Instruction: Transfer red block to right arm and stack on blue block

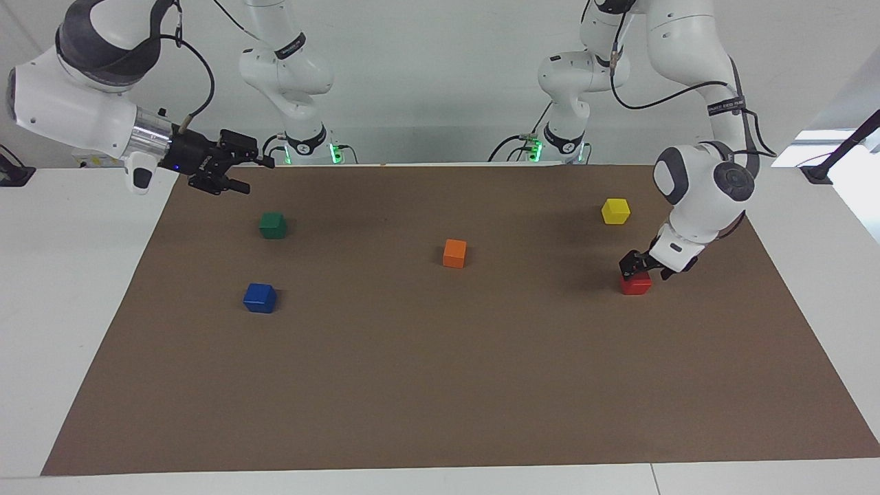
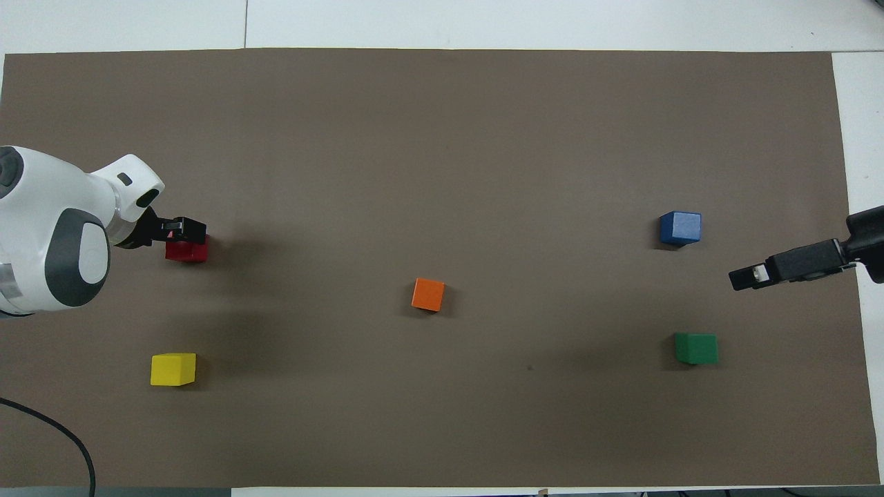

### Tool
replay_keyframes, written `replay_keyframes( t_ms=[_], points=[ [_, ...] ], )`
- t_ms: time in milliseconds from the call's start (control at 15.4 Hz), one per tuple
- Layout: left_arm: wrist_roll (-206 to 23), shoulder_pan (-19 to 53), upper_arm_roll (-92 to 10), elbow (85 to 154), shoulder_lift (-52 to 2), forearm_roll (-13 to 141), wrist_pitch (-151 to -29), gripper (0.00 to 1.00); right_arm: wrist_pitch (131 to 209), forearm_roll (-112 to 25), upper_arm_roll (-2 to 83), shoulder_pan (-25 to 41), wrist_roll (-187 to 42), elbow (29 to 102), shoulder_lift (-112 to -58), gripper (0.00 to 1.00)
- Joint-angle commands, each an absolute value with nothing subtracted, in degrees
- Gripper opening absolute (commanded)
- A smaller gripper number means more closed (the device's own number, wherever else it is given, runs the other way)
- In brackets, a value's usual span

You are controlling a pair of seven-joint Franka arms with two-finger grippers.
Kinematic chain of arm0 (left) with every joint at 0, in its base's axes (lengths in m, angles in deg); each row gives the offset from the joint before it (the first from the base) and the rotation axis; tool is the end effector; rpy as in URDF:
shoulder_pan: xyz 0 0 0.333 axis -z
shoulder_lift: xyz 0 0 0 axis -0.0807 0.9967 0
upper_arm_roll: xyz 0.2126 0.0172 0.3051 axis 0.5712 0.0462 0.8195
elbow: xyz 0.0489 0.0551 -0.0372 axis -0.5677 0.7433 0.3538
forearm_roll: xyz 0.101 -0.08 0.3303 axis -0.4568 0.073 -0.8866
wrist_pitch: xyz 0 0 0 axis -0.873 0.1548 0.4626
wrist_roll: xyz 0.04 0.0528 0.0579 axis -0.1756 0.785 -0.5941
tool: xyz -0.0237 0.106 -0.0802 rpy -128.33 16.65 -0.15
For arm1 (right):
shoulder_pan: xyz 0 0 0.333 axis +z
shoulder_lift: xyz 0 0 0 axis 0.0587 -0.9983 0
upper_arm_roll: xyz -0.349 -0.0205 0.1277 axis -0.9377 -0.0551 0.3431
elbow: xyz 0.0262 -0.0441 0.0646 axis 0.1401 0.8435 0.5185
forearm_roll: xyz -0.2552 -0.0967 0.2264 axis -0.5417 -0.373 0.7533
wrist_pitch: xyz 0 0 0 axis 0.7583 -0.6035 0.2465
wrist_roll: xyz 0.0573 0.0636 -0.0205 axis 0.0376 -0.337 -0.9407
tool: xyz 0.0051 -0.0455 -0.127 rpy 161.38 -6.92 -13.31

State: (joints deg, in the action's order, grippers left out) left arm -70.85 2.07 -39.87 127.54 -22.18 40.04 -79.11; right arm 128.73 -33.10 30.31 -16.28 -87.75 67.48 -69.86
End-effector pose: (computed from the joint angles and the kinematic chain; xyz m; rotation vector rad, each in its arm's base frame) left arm 0.5614 0.0081 0.3800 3.1196 -0.0974 -0.0695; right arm 0.4658 -0.0305 0.5677 -2.2759 -0.1381 0.2692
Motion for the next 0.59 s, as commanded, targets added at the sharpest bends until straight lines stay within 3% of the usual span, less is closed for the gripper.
replay_keyframes(
  t_ms=[0,521],
  points=[
    [-69.4,2.3,-39.6,128.0,-21.1,40.9,-81.2,1.0,124.4,-26.1,30.7,-19.5,-89.6,68.3,-71.9,1.0],
    [-69.4,2.5,-39.7,128.8,-20.8,40.9,-81.6,1.0,119.3,-6.9,30.7,-22.2,-90.0,75.9,-76.3,1.0]
  ],
)
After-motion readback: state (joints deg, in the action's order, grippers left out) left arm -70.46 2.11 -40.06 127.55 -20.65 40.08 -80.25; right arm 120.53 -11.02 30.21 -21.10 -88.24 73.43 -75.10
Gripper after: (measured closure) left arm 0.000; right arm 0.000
